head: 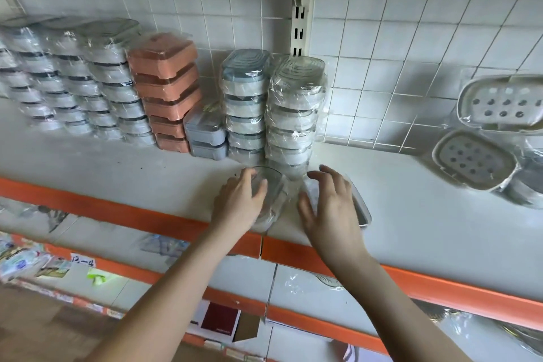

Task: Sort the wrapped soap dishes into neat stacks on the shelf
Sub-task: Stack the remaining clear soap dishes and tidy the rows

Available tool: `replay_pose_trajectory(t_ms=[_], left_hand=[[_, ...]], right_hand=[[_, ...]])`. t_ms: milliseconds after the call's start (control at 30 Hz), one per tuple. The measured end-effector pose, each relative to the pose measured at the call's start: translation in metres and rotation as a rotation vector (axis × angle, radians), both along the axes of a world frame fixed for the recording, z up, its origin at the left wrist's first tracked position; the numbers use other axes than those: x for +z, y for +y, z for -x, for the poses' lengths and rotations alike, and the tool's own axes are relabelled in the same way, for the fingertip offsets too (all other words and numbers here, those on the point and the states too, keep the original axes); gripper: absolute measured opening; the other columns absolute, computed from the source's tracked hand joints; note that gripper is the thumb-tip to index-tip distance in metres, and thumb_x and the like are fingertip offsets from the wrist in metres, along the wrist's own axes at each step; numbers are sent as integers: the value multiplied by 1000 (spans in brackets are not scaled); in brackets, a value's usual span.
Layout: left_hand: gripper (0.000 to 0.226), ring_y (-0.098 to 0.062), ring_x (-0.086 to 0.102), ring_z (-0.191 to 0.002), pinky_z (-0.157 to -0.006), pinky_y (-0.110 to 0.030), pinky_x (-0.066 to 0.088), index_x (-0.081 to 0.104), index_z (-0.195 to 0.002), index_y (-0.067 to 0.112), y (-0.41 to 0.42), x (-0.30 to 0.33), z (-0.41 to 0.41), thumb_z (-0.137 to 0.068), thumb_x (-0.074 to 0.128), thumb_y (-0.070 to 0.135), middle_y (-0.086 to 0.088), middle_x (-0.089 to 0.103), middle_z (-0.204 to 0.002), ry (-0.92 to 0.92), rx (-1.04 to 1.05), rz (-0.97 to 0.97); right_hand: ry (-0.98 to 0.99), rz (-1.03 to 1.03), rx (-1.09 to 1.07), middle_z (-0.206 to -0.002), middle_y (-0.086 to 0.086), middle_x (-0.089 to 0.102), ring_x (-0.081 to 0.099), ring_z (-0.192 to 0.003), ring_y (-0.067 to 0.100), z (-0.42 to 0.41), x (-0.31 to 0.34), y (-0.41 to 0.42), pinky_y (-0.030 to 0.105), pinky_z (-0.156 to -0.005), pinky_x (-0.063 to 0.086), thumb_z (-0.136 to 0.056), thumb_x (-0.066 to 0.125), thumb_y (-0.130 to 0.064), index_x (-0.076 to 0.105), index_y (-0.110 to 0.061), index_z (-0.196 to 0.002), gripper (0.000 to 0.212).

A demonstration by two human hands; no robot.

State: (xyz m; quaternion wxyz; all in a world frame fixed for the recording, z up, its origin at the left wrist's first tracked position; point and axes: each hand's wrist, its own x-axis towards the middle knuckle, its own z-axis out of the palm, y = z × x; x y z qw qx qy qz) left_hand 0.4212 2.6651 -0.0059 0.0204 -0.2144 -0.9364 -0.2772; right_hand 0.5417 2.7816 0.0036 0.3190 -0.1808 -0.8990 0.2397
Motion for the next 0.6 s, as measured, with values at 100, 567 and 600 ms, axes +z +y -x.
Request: replay_pose_trajectory(t_ms=[100, 567, 600], left_hand=[[38, -36, 55, -104, -87, -45, 46, 50, -127, 20, -13, -11, -3, -92, 51, 34, -17, 60, -110, 32, -52, -81], [38, -26, 56, -115, -93, -27, 40, 55, -124, 7, -31, -14, -6, -91, 58, 24, -10, 63, -121, -132, 17, -340], [36, -25, 58, -112, -93, -29, 42, 57, -122, 7, -32, -14, -5, -91, 58, 24, -10, 64, -118, -146, 14, -361]], right_hand=[[-90, 136, 183, -120, 19, 56, 51, -115, 37, 9, 4, -18, 31, -98, 33, -85, 44, -36, 52, 2, -119, 51], [-379, 209, 153, -151, 14, 16, 17, -140, 34, 35, -20, -42, 38, -115, 13, -70, 73, -57, 7, -7, -150, 115], [-373, 211, 164, -150, 13, 17, 16, -140, 33, 34, -21, -43, 38, -114, 14, -71, 74, -53, 6, -8, -150, 114]])
